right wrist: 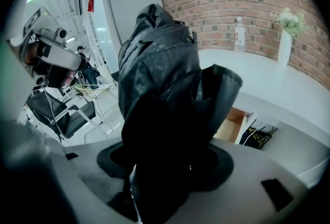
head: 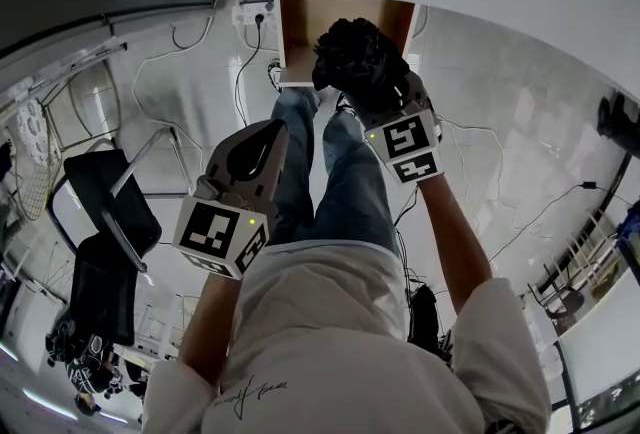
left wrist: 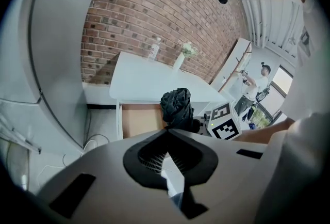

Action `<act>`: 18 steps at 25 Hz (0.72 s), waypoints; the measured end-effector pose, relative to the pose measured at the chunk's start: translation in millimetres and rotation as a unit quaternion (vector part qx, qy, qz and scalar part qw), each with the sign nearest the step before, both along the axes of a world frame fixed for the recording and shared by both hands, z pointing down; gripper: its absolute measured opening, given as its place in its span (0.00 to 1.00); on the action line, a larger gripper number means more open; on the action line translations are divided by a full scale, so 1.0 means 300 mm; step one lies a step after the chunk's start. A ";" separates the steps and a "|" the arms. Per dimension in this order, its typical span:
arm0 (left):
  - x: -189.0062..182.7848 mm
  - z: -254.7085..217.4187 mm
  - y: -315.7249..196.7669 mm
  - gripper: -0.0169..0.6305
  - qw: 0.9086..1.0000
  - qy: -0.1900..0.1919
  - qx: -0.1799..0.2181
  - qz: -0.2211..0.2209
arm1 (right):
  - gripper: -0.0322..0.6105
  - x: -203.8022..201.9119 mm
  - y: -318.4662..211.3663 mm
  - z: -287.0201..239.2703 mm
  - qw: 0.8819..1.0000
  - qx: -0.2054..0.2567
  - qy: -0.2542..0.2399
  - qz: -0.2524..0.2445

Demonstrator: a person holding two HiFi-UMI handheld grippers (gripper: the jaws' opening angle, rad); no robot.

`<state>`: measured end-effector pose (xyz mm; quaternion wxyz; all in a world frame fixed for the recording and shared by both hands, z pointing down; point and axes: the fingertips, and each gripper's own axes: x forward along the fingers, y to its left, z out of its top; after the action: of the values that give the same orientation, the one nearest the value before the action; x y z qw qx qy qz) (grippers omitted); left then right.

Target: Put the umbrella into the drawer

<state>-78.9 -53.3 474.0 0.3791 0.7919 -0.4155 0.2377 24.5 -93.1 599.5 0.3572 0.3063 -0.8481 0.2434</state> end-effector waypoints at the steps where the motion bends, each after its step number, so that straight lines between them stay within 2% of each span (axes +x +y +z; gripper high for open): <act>1: -0.002 0.004 0.001 0.05 1.000 0.001 -0.002 -0.001 | 0.49 0.001 0.001 0.013 1.000 -0.001 0.003 -0.001; 18: -0.035 0.090 0.059 0.05 0.999 0.003 -0.034 0.010 | 0.49 -0.032 -0.050 0.250 0.998 -0.006 0.056 -0.016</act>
<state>-89.5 -35.8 501.1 0.4046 0.7836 -0.3981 0.2526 14.9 -108.2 674.4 0.4100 0.3041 -0.8300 0.2248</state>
